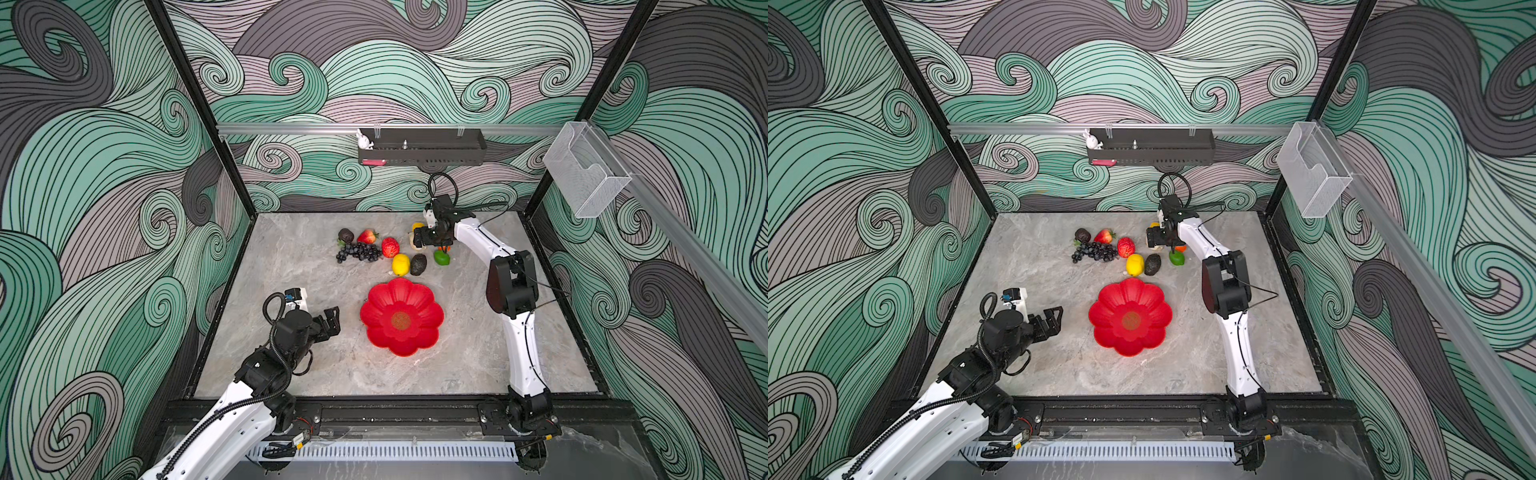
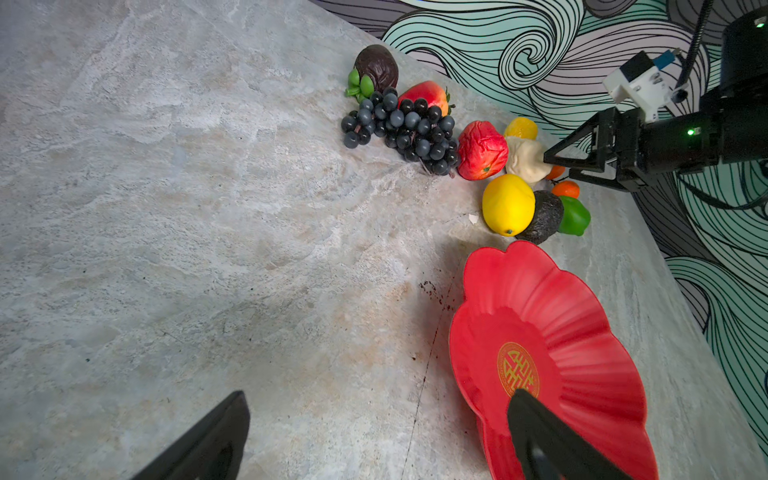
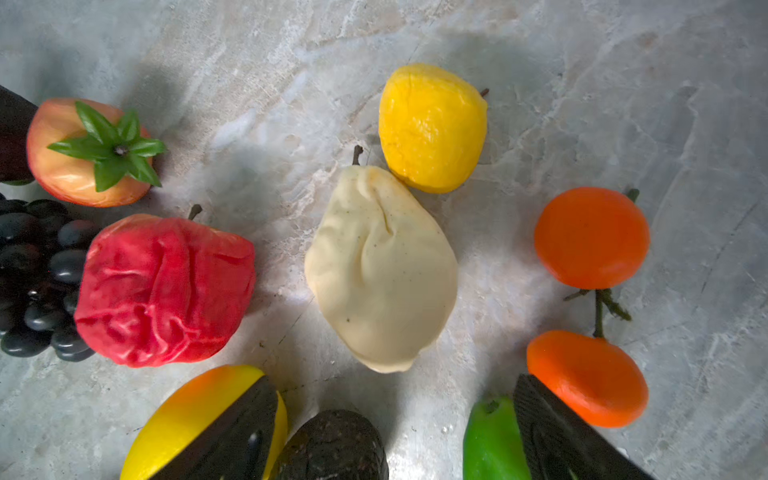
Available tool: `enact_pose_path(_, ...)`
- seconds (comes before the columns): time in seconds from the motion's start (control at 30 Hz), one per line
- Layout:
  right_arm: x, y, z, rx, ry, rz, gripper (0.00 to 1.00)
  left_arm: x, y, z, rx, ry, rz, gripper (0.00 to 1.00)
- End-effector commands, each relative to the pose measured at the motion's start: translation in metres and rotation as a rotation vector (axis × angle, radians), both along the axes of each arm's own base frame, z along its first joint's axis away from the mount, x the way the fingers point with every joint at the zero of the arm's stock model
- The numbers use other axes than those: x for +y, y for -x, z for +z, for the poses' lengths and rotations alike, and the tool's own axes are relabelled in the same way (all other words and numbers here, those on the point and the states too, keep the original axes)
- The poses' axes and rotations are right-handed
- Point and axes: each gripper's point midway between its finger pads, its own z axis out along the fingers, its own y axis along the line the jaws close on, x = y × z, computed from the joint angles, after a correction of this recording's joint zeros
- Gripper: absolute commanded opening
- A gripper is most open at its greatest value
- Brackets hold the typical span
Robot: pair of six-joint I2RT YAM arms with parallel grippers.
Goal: Place and organize the fake fruits in the fruit bowl
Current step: 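Reach the right gripper to the cream pear while the left gripper withdraws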
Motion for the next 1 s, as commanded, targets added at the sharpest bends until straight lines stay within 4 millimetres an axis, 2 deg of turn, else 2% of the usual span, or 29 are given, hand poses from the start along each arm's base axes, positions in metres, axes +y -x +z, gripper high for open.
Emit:
enact_pose_path(0.0,0.002,-0.001,-0.004,0.016,0.015,0.029,0.89,0.003,-0.007,0.004,-0.024,-0.013,0.025,0.99)
enact_pose_path(0.1,0.011,-0.005,-0.01,0.029,-0.015,0.055,0.87,0.005,-0.009,0.001,-0.007,-0.022,0.039,0.99)
enact_pose_path(0.27,0.012,-0.011,-0.025,0.062,0.003,0.052,0.83,0.004,-0.011,-0.001,0.01,-0.031,0.041,0.99)
enact_pose_path(0.5,0.019,-0.014,-0.032,0.074,-0.029,0.062,0.72,0.003,-0.012,-0.002,0.019,-0.036,0.043,0.99)
enact_pose_path(0.77,0.021,-0.008,-0.025,0.079,-0.038,0.071,0.59,0.0,-0.015,-0.007,0.059,-0.042,0.045,0.99)
enact_pose_path(0.97,0.022,0.001,-0.009,0.069,-0.041,0.085,0.55,-0.001,-0.014,-0.008,0.073,-0.036,0.041,0.99)
